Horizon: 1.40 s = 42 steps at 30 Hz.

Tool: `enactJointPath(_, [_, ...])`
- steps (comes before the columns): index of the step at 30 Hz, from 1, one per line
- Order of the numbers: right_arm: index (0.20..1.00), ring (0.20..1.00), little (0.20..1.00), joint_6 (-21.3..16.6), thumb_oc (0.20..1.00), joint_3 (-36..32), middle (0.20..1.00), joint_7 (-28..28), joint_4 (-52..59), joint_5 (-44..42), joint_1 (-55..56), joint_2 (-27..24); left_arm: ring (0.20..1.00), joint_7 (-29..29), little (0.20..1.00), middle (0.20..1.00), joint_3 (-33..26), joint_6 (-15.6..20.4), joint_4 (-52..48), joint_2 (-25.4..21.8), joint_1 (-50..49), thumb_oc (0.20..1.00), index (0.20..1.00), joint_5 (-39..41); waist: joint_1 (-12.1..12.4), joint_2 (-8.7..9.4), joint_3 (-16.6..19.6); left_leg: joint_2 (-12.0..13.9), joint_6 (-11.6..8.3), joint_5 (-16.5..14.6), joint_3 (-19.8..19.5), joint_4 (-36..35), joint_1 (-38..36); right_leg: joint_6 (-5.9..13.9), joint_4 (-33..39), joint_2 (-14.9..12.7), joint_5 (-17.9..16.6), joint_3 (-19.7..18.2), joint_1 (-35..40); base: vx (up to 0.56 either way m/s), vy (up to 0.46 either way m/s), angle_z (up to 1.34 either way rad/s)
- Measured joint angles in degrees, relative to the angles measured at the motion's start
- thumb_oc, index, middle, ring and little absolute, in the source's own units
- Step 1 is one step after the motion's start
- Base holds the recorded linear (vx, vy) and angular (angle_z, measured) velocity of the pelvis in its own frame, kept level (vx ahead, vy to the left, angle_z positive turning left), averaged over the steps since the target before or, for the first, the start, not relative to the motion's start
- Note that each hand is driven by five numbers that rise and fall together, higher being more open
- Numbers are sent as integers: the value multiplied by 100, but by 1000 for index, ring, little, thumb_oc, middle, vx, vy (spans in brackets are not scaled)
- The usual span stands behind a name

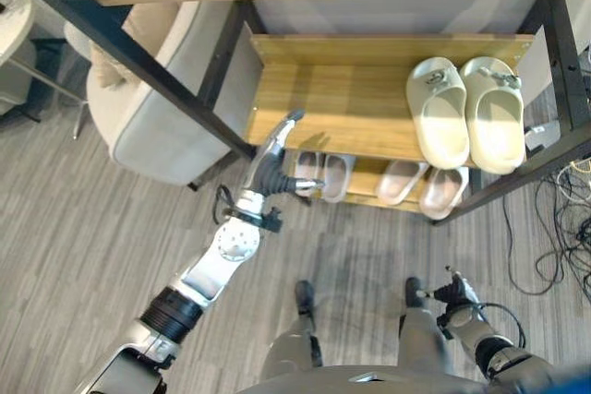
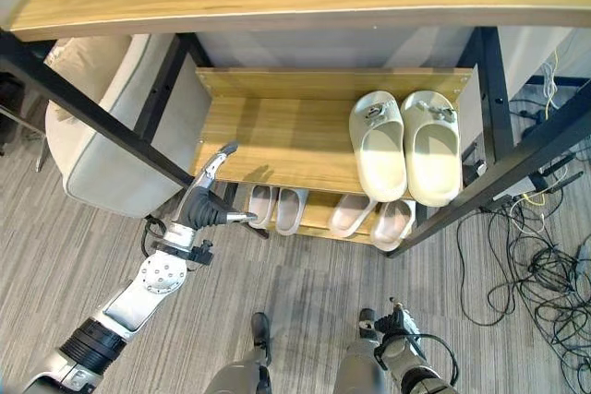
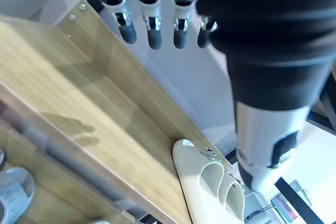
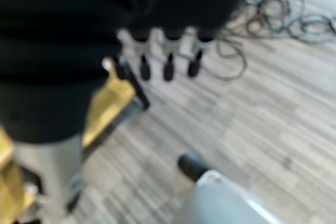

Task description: Arrange the slippers neatly on the shoe rack.

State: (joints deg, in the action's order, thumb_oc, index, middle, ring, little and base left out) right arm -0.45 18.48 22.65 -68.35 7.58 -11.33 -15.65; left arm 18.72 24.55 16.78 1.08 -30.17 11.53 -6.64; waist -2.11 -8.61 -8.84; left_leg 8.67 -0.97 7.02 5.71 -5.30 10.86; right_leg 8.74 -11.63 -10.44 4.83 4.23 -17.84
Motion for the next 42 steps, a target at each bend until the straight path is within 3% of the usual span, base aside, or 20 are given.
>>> enactJointPath(6, [1000,1000,1000,-2,1000,1,1000,-15,-12,64,115,-1,1000,-123,1000,1000,-5,61,18,-287,-340,1000,1000,20,-6,45,267,19,9,-36,-6,0,-188,18,399,19,-110,142,438,12,1,4])
enactJointPath(8, [1000,1000,1000,-3,1000,9,1000,-110,-21,219,358,104,1000,-213,1000,1000,19,153,196,-296,-956,1000,1000,-288,11,125,492,29,-34,-132,-10,-1,-400,28,842,41,-202,236,858,46,-1,10])
enactJointPath(11, [1000,1000,1000,-14,1000,0,1000,-191,-31,231,436,175,1000,-207,1000,1000,164,196,839,-293,-1024,1000,1000,-826,36,169,604,12,-56,-198,-29,-1,-494,51,1041,35,-251,307,1132,39,-3,11])
enactJointPath(14, [1000,1000,1000,-68,1000,17,1000,-225,-15,234,466,210,1000,-213,1000,1000,145,124,1567,-215,-1410,1000,1000,-948,107,352,709,-14,-132,-252,-70,-1,-634,34,1427,27,-388,415,1482,54,11,10])
enactJointPath(18, [1000,1000,1000,-132,1000,2,1000,-226,-10,241,683,227,1000,-231,1000,1000,126,14,2338,109,-1739,1000,1000,-984,146,578,847,-74,-153,-266,-150,-1,-843,44,1678,-7,-410,578,1884,39,14,19])
enactJointPath(28, [1000,1000,1000,-319,1000,-240,1000,-229,159,248,1026,230,1000,-170,1000,1000,213,-273,4333,831,-1920,1000,1000,-1415,137,720,977,-84,-393,-440,-163,-2,-1003,63,1676,-22,-364,628,2067,11,13,3])
enactJointPath(32, [1000,1000,1000,-373,1000,-237,1000,-234,173,197,1142,272,1000,-43,1000,1000,-57,-480,5292,1155,-1934,1000,1000,-1544,102,832,971,-94,-373,-480,-161,-3,-1084,83,1677,-39,-349,624,2142,0,0,0])
enactJointPath(42, [1000,1000,1000,-508,1000,-281,1000,-234,381,-58,1157,342,1000,55,1000,1000,-385,-744,5964,1407,-1963,1000,1000,-1523,142,802,928,-121,-308,-526,-168,-2,-1193,135,1677,-65,-299,644,2257,1,3,0])
